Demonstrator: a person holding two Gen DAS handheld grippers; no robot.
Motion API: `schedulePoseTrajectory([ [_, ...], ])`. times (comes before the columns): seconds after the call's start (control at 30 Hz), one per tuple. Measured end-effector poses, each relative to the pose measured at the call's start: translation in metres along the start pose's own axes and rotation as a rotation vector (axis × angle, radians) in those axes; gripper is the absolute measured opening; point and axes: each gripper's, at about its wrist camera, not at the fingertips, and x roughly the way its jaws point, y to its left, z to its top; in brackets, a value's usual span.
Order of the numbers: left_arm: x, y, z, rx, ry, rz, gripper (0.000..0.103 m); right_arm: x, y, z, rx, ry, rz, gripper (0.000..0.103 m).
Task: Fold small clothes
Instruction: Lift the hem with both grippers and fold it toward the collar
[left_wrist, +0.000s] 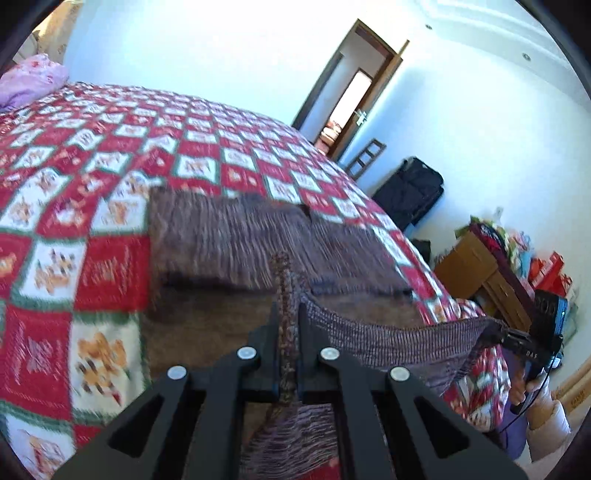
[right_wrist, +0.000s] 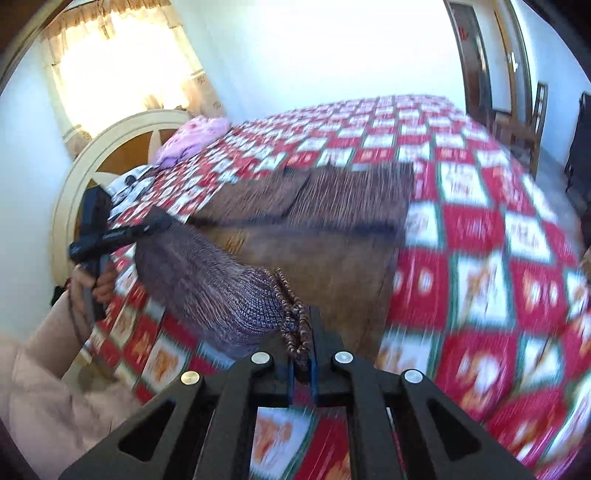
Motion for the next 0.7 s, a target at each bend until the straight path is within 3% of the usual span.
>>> schedulePoseTrajectory([
  [0.23, 0.013, 0.025, 0.041, -0.058, -0.061, 0.079, 0.005, 0.045, -0.014, 0.085, -0.029, -0.041, -0.071, 0.005],
  [0.47, 0.044, 0.051, 0.081, -0.098, -0.065, 0.151, 0.005, 0.104, -0.035, 0.143, -0.082, -0.002, -0.146, 0.005],
  [0.7, 0.088, 0.079, 0.112, -0.133, -0.075, 0.195, 0.005, 0.168, -0.068, 0.196, -0.087, -0.017, -0.213, 0.005],
])
